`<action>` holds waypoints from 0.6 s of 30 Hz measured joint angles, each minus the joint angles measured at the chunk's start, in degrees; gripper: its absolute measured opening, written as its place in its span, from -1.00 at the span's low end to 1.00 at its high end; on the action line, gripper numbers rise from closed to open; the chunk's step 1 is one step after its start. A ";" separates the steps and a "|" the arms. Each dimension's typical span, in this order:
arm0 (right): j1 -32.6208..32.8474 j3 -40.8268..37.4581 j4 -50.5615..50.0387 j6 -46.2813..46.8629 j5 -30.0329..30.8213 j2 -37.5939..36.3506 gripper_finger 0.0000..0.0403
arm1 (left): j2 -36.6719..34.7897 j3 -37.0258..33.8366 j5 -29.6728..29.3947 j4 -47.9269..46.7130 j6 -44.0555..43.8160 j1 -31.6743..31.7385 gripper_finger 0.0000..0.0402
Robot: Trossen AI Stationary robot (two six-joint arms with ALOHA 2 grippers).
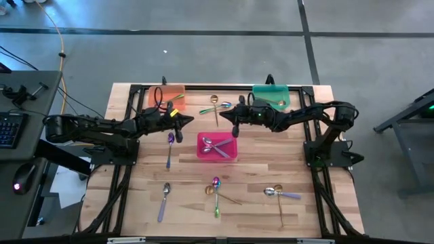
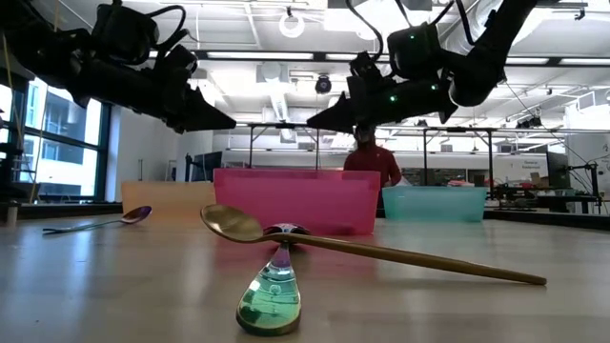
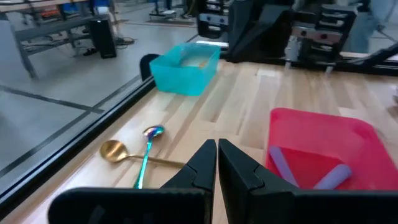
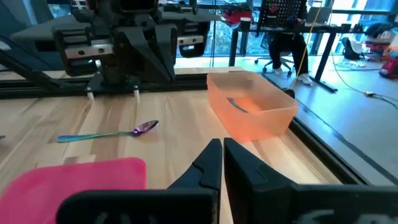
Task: Sort silverware by color (type)
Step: Put the green spoon into the orange bin
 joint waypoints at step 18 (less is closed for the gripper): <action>3.12 0.19 -0.46 -1.83 -0.02 0.07 -1.00 | 0.00 4.69 2.09 -5.04 4.41 -0.09 -0.95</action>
